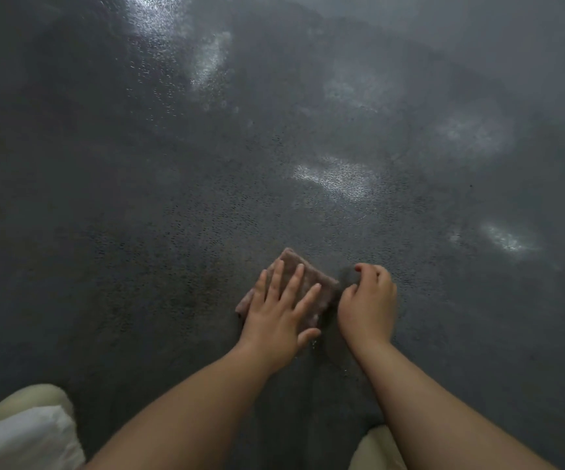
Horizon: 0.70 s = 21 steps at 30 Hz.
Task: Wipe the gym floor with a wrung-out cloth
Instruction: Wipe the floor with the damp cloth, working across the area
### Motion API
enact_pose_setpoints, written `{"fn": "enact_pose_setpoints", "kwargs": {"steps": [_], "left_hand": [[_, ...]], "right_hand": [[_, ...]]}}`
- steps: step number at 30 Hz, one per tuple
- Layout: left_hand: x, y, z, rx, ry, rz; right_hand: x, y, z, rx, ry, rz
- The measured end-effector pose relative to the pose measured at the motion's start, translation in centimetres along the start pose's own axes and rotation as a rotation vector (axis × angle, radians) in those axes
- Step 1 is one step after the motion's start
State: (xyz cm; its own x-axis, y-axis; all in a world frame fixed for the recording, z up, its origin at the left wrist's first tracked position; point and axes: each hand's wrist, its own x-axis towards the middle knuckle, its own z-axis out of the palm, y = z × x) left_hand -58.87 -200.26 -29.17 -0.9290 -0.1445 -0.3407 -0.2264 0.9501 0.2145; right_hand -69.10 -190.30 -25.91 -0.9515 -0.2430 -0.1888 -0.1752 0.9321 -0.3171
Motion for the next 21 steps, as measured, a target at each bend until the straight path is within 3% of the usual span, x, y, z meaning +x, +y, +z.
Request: {"fn": "enact_pose_setpoints", "kwargs": {"steps": [5,10,15,21], "left_hand": [[2.5,0.5,-0.3,0.144,-0.094,0.320],[9.1,1.1,-3.1,0.175,0.000,0.361],[13.5,-2.2,-5.6,0.165,0.020,0.148],[12.3,-14.7,-8.2,0.063,0.049,-0.373]], "right_hand": [[1.7,0.3,0.0,0.016,0.092,0.031],[2.8,-0.2,0.9,0.076,0.198,0.069],[2.9,-1.6,1.5,-0.048,-0.033,0.046],[2.1,-2.8,2.1,-0.238,-0.233,0.040]]}}
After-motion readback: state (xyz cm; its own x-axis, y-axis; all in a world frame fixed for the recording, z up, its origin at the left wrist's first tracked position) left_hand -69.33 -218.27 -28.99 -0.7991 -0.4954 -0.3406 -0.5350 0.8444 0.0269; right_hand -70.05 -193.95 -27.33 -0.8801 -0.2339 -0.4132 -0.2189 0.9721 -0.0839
